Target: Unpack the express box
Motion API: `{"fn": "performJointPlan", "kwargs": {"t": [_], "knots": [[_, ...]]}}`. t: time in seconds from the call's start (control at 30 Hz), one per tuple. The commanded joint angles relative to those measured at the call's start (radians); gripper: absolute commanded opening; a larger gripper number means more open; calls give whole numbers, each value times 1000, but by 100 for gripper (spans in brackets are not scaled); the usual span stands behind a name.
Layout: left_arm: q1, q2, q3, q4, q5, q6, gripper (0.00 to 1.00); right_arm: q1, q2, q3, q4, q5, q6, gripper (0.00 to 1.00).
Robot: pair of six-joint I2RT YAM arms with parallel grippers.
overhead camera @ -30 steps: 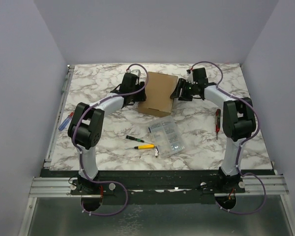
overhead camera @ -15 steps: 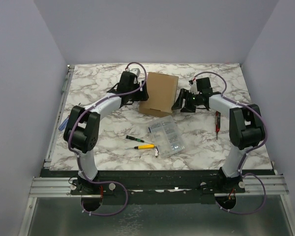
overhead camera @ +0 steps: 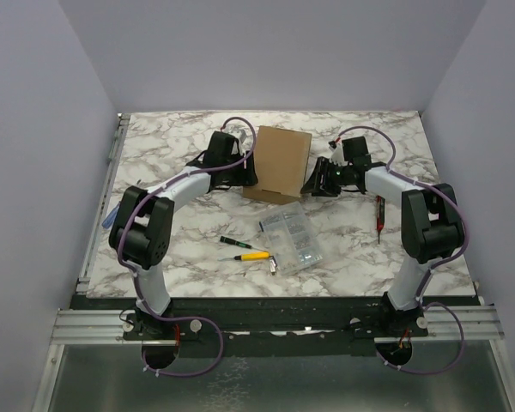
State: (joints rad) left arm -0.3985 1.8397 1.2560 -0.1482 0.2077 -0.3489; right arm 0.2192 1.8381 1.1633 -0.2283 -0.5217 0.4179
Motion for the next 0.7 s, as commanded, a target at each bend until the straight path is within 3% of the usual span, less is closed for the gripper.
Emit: {"fn": "performJointPlan", "kwargs": {"t": [0.0, 0.43, 0.67], "knots": [[8, 43, 26, -73, -79, 48, 65, -3, -19, -9, -15, 27, -13, 50], [8, 105, 61, -165, -227, 74, 63, -2, -72, -28, -167, 283, -46, 43], [6, 91, 66, -158, -173, 72, 62, -2, -103, -28, -142, 227, -47, 44]]}}
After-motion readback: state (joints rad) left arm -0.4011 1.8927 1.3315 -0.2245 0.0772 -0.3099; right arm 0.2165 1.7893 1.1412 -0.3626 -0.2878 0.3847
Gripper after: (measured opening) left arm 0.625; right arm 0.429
